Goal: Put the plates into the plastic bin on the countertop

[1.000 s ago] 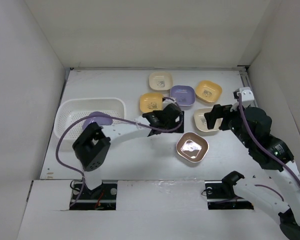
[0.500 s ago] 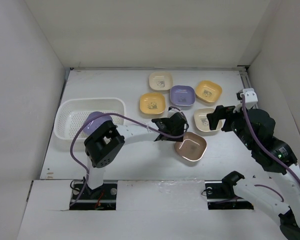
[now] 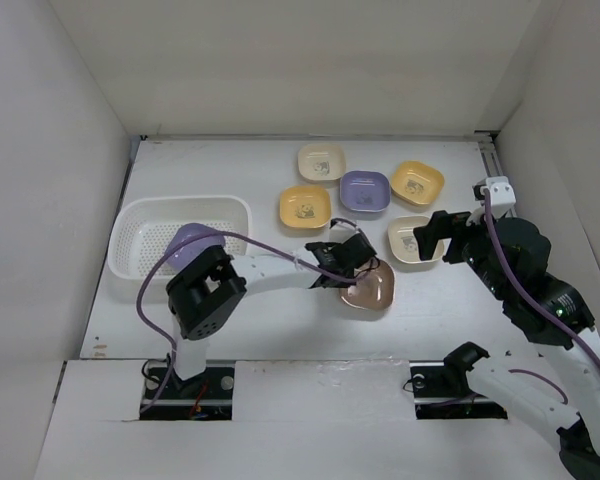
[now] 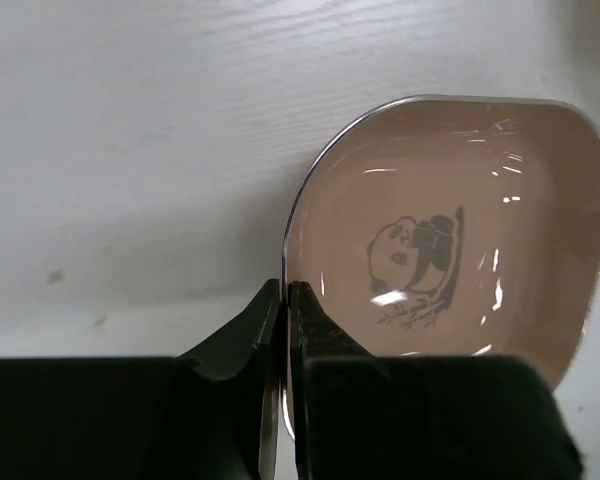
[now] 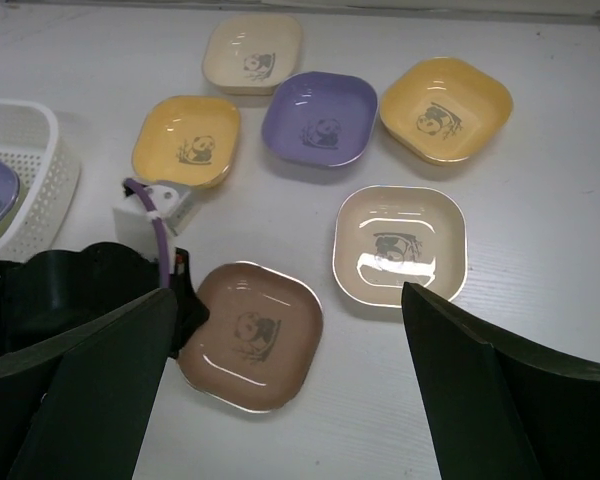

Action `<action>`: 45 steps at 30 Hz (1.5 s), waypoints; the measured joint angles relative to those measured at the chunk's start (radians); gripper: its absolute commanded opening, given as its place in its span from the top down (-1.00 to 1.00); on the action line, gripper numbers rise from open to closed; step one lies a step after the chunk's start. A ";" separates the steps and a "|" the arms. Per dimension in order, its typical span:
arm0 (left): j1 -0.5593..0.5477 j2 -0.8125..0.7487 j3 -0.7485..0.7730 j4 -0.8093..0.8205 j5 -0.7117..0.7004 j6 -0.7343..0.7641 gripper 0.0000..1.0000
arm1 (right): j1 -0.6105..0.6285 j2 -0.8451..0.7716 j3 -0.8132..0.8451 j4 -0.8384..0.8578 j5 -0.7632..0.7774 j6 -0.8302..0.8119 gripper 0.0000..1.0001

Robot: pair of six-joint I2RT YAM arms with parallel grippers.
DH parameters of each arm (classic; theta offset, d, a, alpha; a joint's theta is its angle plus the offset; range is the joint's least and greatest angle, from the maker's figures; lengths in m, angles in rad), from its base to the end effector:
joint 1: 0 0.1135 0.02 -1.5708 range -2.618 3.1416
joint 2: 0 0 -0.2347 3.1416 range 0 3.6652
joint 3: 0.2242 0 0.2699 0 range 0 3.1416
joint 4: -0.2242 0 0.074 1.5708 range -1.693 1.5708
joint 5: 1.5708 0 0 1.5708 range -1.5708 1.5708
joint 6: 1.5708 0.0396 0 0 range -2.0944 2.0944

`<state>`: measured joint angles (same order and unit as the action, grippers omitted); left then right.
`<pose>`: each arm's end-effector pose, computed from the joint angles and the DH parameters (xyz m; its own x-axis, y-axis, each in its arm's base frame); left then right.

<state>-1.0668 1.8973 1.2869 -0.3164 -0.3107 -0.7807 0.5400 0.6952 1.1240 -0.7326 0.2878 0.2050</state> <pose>0.2097 -0.3552 0.1448 -0.7987 0.0608 -0.5986 0.2575 0.9337 -0.2489 0.1439 0.0731 0.3943 -0.3043 0.0452 -0.9515 -0.2030 0.9729 0.1111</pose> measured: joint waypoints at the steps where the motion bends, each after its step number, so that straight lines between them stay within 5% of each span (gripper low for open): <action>1: 0.002 -0.026 -0.005 -0.026 -0.027 -0.016 1.00 | -0.002 0.000 0.000 0.000 0.000 0.000 -1.00; 6: 0.105 -0.226 -0.082 -0.149 -0.099 -0.040 1.00 | -0.004 -0.002 -0.003 0.003 -0.008 0.000 -1.00; 16: 0.820 -0.566 -0.119 -0.099 0.048 0.067 1.00 | -0.004 0.001 -0.037 0.033 -0.041 0.000 -1.00; 21: 1.035 -0.663 -0.185 -0.097 0.057 0.029 1.00 | -0.004 0.007 -0.058 0.054 -0.060 -0.006 -1.00; 29: 1.060 -0.811 -0.414 -0.127 -0.010 -0.166 1.00 | -0.011 0.013 -0.076 0.071 -0.083 -0.019 -1.00; 40: 1.067 -0.805 -0.501 -0.124 -0.074 -0.283 0.91 | -0.011 -0.002 -0.077 0.072 -0.092 -0.030 -1.00; 45: 1.131 -0.786 -0.531 -0.110 -0.072 -0.277 0.29 | -0.011 -0.006 -0.077 0.072 -0.094 -0.030 -1.00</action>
<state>0.0647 1.1110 0.7555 -0.4267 -0.3824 -1.0580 0.5293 0.6888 1.0473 -0.6609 0.1940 0.1749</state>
